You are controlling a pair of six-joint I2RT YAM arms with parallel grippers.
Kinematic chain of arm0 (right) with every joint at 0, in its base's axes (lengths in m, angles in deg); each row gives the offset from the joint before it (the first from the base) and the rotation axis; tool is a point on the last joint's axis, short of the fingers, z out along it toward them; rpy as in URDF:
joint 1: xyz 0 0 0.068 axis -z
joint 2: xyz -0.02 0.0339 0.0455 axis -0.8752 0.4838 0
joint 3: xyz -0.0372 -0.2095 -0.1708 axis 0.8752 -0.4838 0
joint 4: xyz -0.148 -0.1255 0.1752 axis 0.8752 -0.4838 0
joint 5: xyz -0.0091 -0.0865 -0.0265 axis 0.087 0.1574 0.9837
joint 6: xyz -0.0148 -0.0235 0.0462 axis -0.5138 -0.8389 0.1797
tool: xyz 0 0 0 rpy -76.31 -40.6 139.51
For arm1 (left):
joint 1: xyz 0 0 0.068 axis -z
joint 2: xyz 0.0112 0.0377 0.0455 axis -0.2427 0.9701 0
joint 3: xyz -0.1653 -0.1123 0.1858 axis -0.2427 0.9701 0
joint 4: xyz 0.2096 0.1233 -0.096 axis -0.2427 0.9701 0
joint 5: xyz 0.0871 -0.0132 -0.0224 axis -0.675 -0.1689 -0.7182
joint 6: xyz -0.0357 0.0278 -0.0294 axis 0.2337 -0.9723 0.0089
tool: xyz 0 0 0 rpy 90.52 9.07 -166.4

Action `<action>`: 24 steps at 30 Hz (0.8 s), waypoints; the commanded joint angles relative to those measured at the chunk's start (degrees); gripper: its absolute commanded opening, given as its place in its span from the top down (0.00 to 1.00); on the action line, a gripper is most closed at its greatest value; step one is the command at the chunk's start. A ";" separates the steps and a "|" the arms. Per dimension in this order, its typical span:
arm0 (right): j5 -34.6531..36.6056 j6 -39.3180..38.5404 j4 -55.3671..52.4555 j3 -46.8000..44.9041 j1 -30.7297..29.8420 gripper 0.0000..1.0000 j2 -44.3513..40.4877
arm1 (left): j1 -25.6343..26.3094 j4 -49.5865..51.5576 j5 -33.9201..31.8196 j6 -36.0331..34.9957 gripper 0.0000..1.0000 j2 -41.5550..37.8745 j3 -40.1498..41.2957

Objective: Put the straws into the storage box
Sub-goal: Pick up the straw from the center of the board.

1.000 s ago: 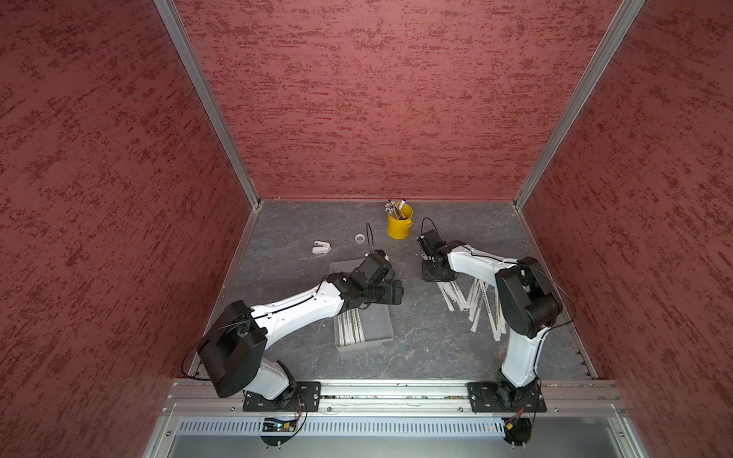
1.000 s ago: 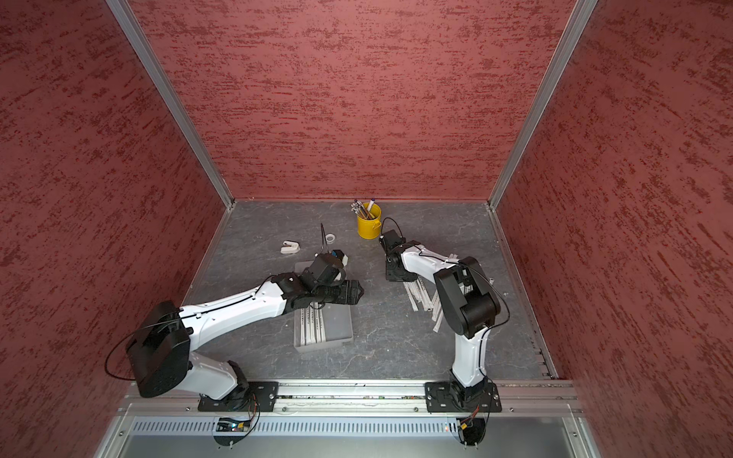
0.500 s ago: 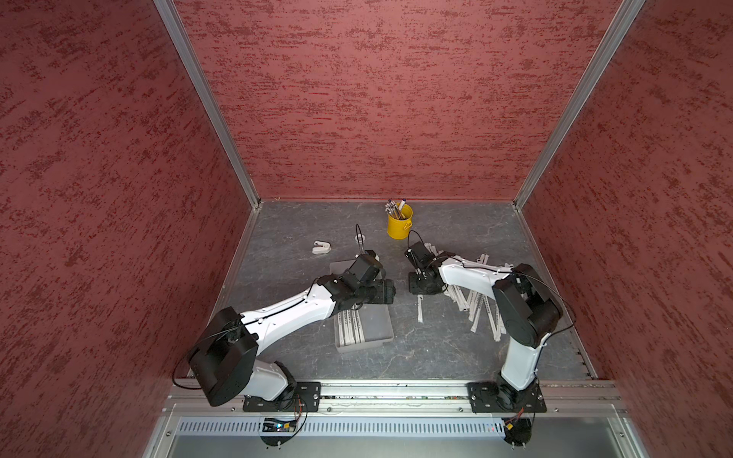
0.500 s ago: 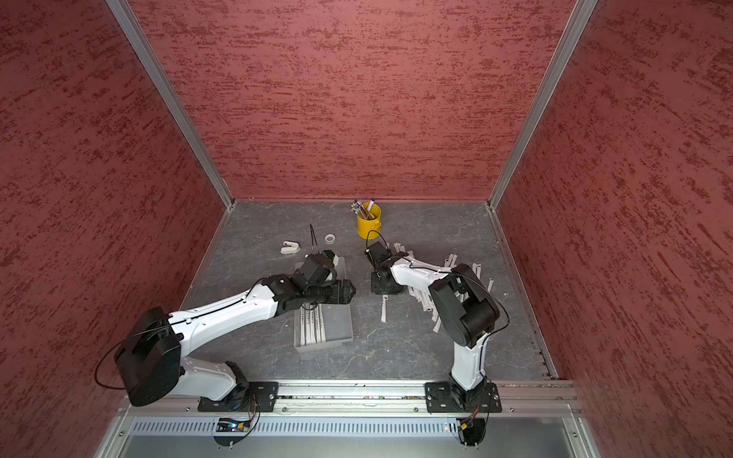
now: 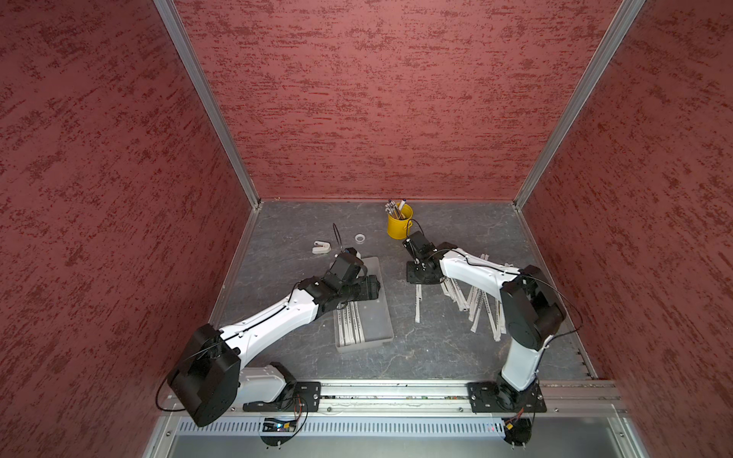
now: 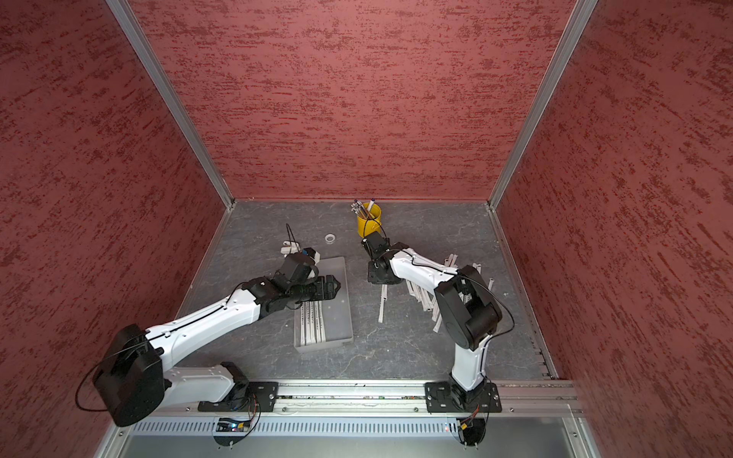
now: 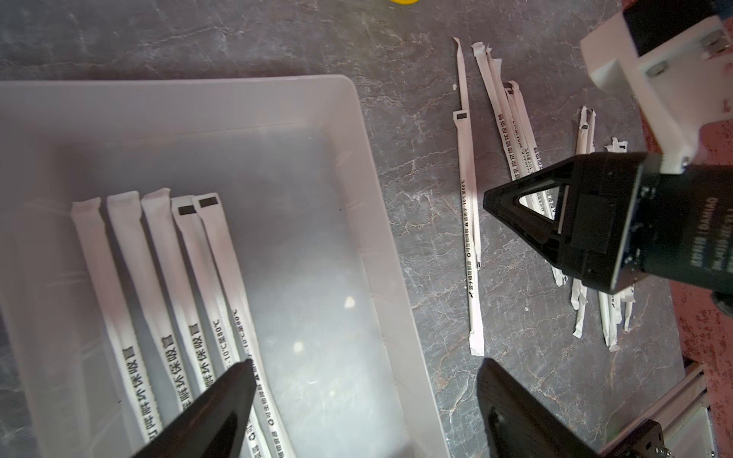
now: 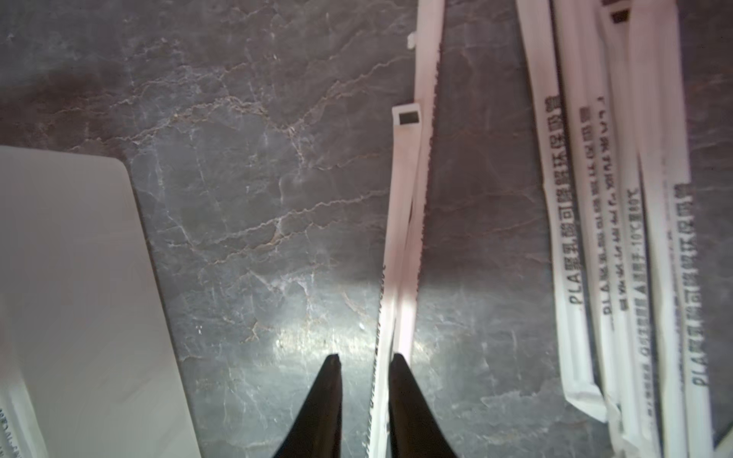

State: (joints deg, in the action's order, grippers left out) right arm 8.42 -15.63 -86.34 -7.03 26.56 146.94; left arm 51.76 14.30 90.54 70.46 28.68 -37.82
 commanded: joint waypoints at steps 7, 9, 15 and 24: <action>3.14 0.36 0.52 2.63 0.05 0.76 5.62 | -1.94 -0.14 1.05 -0.32 0.10 -2.57 2.61; 3.04 0.65 0.92 2.28 0.05 0.76 6.24 | -2.03 -0.18 1.09 -0.31 0.10 -2.57 2.67; 2.77 1.41 1.76 1.16 0.05 0.80 7.45 | -2.64 -0.08 1.22 -0.57 0.10 -2.82 2.75; 2.50 1.41 1.67 -0.27 -0.54 0.89 5.55 | -4.68 1.22 1.12 -1.24 0.10 -4.92 3.73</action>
State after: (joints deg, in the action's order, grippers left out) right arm 9.82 -14.62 -84.57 -6.02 26.43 153.52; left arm 48.15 14.65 91.59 70.40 25.44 -35.06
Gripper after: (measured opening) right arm 0.119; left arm 0.900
